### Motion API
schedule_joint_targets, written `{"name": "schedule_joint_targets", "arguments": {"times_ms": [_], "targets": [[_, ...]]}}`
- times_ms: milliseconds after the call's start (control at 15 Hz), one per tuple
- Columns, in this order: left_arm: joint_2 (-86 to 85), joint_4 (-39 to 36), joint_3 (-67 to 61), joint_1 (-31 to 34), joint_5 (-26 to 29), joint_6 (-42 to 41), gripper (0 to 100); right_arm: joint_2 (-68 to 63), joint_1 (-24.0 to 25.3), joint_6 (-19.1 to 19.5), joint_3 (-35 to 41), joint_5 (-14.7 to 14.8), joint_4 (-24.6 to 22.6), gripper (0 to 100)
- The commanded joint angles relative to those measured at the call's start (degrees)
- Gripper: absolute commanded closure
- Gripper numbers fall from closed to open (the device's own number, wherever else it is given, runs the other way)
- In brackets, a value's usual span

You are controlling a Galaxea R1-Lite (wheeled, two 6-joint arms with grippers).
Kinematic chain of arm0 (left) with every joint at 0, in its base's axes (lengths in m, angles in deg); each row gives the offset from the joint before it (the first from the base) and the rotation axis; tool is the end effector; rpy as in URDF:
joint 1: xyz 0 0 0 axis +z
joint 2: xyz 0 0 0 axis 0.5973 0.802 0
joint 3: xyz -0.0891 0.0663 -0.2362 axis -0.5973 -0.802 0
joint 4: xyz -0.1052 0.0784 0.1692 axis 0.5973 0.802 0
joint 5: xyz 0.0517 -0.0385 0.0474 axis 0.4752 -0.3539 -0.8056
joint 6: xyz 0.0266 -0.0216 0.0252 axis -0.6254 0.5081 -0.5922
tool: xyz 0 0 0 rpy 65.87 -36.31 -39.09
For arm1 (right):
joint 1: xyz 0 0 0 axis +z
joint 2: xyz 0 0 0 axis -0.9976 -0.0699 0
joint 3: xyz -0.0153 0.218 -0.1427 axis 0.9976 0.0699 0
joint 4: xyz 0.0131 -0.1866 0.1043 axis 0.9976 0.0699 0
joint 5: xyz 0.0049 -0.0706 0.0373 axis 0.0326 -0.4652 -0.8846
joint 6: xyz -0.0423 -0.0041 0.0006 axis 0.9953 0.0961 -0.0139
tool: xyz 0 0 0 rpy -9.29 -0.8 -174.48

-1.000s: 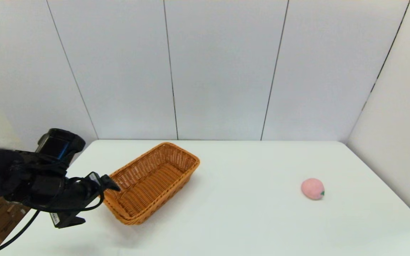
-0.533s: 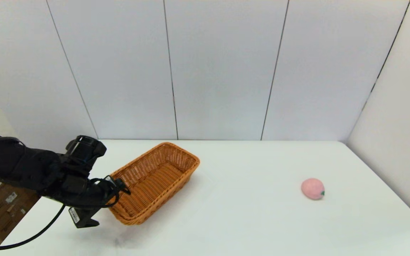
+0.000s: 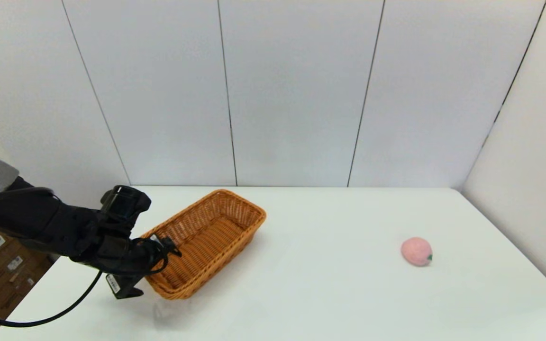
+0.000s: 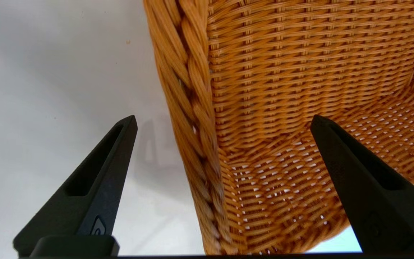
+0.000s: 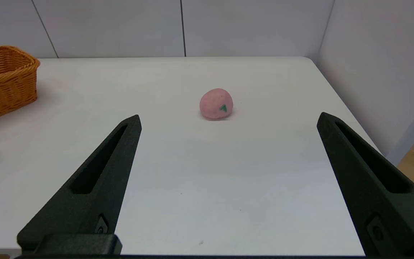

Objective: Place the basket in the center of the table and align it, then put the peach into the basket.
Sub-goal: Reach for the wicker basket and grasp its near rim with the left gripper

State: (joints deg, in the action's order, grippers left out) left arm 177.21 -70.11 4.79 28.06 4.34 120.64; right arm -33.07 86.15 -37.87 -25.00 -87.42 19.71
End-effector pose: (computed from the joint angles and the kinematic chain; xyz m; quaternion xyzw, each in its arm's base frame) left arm 0.2975 -0.0498 -0.0208 -0.3820 0.5314 0.1604 0.7389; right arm 0.0613 -0.0005 0.0767 0.0069 -0.0002 -0.0062 1.0000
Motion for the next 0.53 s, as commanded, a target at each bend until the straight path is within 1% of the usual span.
{"name": "schedule_joint_targets", "arguments": {"times_ms": [67, 533], "targets": [[0.98, -0.18, -0.02, 0.01, 1.46, 0.32, 100, 0.01, 0.02, 0.00, 0.00, 0.00, 0.02, 0], [0.89, -0.62, 0.07, 0.09, 1.37, 0.40, 100, -0.07, 0.02, 0.00, 0.00, 0.00, 0.02, 0]]}}
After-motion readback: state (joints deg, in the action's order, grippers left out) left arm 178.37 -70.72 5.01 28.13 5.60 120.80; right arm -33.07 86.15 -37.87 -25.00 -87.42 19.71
